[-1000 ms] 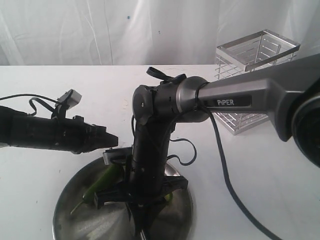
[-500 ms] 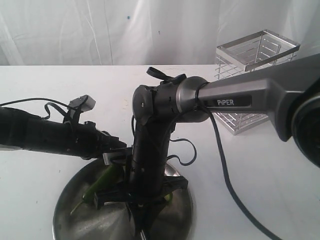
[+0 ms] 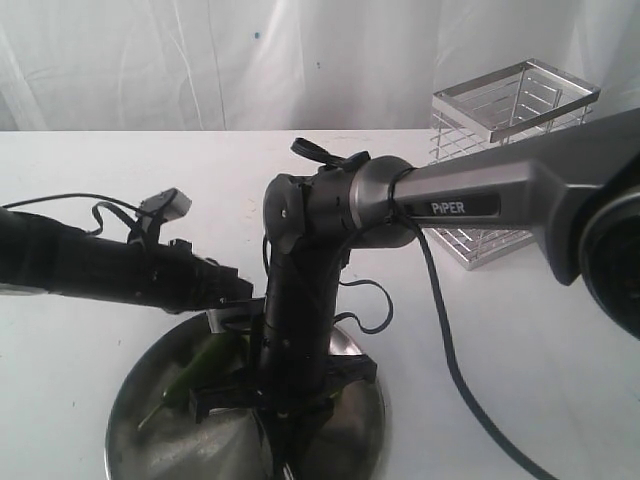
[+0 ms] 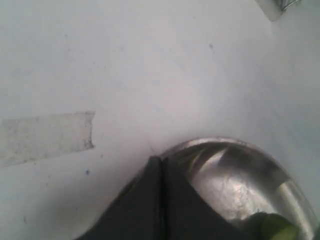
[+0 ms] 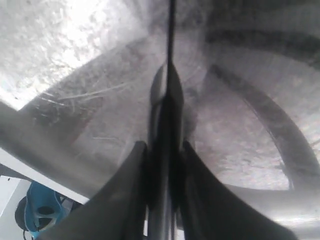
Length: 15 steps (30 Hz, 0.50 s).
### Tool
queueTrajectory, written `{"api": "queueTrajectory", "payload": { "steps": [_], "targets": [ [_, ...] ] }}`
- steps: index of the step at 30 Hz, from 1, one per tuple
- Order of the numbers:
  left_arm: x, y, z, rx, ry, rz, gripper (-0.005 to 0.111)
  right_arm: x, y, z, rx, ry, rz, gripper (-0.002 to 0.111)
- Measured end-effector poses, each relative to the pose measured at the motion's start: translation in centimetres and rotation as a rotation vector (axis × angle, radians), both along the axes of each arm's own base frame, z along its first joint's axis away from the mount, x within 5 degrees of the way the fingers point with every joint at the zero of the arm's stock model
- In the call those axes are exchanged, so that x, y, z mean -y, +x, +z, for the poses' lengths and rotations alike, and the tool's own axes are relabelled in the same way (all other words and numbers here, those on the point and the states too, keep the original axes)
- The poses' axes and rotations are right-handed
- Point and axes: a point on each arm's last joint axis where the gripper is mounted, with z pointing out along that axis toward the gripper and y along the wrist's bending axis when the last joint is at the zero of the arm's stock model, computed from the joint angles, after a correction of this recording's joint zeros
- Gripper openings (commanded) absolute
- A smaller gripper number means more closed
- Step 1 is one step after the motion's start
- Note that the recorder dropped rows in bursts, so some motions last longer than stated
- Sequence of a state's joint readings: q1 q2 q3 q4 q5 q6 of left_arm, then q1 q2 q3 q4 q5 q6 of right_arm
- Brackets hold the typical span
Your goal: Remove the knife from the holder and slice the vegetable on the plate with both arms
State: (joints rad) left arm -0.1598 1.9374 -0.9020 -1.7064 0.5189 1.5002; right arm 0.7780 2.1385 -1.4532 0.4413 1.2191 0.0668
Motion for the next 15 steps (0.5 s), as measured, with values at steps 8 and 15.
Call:
{"api": "queueTrajectory", "payload": {
  "steps": [8, 15],
  "targets": [
    [-1.7, 0.2, 4.2, 0.07, -0.018, 0.03, 0.0, 0.6, 0.4, -0.2, 0.049, -0.05, 0.037, 0.0],
    [-1.7, 0.0, 4.2, 0.072, 0.005, 0.005, 0.0, 1.0, 0.7, -0.1, 0.088, -0.104, 0.028, 0.0]
  ]
}}
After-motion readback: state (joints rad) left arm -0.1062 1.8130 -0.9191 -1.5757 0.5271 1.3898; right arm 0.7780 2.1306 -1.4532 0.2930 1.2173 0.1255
